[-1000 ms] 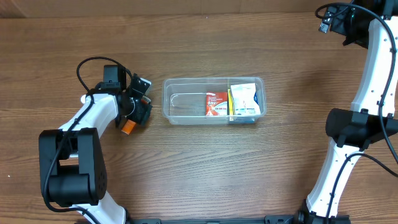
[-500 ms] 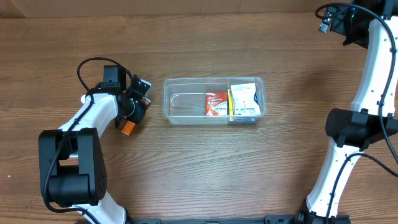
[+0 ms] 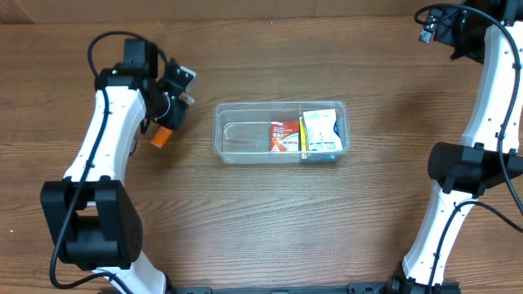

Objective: Pack container
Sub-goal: 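Carry the orange tube into the container's left side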

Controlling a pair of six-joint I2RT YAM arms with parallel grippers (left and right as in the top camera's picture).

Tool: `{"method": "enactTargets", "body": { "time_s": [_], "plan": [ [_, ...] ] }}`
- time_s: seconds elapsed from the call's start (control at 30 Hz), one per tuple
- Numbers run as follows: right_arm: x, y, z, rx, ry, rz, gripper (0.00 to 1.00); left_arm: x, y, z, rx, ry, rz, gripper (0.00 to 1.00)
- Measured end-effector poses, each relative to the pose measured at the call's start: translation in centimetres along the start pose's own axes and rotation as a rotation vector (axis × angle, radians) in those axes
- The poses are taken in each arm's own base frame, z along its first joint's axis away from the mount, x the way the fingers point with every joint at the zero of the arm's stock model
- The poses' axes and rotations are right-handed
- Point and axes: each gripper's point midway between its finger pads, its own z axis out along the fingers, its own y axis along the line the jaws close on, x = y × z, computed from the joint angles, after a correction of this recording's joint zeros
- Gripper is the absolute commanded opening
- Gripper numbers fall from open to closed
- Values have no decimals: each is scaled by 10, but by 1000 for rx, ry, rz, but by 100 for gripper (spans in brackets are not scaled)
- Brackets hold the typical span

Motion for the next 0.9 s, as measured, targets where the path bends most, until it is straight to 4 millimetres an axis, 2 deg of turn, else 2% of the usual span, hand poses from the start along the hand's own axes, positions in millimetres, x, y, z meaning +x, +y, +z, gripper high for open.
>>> {"method": "enactTargets", "body": {
  "time_s": [0.17,0.23,0.33,0.47,0.57,0.7,0.9],
  "plan": [
    [0,0,0,0,0,-1,100,-45,-37,-36,2,-62,215,4],
    [0,0,0,0,-1,0,100,-65,-67,-53,3,-110,378,4],
    [0,0,0,0,0,0,100,-74,-115,-66,25,-142,606,4],
    [0,0,0,0,-1,0,100,-75,-166,-68,64,-153,839,4],
    [0,0,0,0,-1,-1,100,-67,-183,-61,86,-137,972,4],
    [0,0,0,0,0,-1,100,-45,-186,-31,130,-66,1050,4],
    [0,0,0,0,-1,0,100,-41,-193,2,188,-49,1087,4]
  ]
}}
